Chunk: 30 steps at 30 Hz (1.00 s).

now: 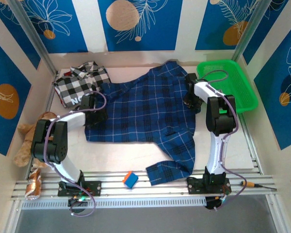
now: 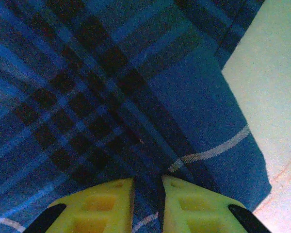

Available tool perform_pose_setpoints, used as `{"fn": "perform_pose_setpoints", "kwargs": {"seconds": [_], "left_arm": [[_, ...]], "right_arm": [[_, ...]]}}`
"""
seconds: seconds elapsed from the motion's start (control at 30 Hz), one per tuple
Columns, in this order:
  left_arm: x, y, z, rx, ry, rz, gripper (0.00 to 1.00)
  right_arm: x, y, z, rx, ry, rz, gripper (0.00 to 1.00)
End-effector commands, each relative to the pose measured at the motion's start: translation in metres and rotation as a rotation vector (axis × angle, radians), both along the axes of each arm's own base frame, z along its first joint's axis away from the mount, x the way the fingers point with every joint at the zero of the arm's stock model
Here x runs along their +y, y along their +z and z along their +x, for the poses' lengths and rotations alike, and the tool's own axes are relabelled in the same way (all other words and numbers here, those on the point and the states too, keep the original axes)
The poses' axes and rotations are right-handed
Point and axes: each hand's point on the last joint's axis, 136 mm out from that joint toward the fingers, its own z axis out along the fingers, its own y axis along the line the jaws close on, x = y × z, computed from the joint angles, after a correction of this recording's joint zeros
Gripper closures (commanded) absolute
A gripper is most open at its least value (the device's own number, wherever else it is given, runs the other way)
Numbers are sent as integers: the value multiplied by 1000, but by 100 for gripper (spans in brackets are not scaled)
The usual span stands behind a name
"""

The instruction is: Fold and stack the long sleeve shirts

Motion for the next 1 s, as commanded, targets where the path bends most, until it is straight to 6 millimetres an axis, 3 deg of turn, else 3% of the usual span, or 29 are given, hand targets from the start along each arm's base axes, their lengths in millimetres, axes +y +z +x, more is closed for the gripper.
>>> {"fn": "perform_pose_setpoints", "kwargs": {"seconds": [0.0,0.1,0.23,0.33,0.43,0.57,0.77,0.87,0.97], "left_arm": [[5,5,-24,29,15,-20,22],[-3,39,-29,-45,15,-85,16],[-1,92,-48,-116,7,-93,8],[2,114,-71,-110,-4,-98,4],[-1,111,-96,-44,-25,-165,3],[-4,88,-120,40,-37,-194,3],[1,53,-132,135,16,-190,5],[6,39,-134,169,45,-172,7],[10,29,-139,190,75,-160,9]], "right_arm": [[0,21,11,-51,8,-34,76],[18,50,17,-154,63,14,67],[48,111,11,-301,182,97,53],[68,146,-14,-341,279,151,41],[74,160,-56,-324,330,196,29],[71,150,-127,-252,325,273,21],[66,114,-226,-128,269,349,21],[62,92,-262,-43,234,367,23],[65,85,-278,-14,208,369,24]]}}
